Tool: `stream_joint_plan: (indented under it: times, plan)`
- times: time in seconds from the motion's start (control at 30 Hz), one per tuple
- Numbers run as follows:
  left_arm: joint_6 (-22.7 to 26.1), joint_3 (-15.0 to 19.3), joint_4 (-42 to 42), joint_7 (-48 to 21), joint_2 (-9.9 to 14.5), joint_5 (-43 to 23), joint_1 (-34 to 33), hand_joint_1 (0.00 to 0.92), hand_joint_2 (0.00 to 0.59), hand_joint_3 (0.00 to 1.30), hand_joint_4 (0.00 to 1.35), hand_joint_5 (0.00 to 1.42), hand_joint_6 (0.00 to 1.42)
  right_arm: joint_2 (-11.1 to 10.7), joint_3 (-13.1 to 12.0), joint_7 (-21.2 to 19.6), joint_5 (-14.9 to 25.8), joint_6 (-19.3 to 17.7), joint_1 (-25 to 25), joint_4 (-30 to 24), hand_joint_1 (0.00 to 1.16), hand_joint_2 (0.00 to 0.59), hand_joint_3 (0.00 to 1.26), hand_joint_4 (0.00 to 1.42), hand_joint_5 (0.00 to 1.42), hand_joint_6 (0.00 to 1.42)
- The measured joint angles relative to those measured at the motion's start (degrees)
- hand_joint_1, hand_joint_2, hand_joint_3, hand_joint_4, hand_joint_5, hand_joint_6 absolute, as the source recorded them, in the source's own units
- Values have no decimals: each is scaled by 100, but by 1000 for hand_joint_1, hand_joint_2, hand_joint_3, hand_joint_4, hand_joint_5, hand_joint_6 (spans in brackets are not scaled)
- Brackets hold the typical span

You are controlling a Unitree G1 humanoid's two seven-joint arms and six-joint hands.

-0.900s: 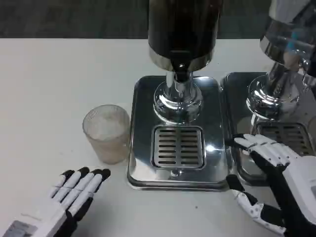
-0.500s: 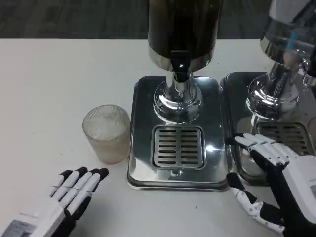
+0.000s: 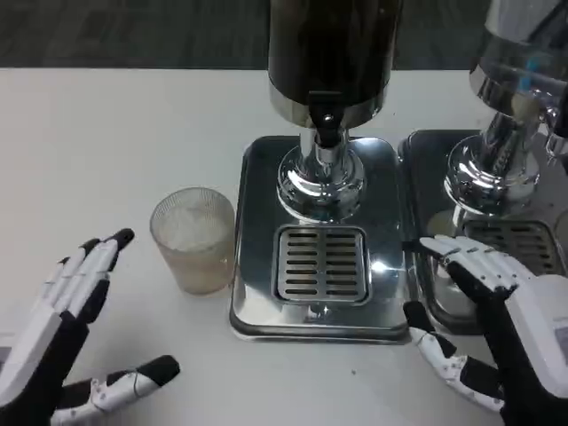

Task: Grasp the cup under the faucet to collect the drink, then remove the cup.

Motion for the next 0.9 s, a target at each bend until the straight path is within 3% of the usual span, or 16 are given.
stream_joint_plan:
  times: [0.2, 0.43, 0.9]
  plan:
    - [-24, 118, 403, -366, -127, -456, -545, 3, 34, 0, 0, 77, 73, 237, 79, -6, -128, 147, 48, -67, 445, 452, 337, 327, 286, 362]
    - [20, 135, 870, -576, -291, -636, -1090, 73, 25, 1, 1, 121, 111, 404, 163, -76, -219, 222, 90, -89, 445, 452, 347, 357, 298, 383]
    - [127, -91, 2258, -870, -401, -626, -2148, 151, 24, 41, 54, 187, 175, 472, 298, -187, -311, 252, -39, -24, 445, 452, 378, 386, 324, 416]
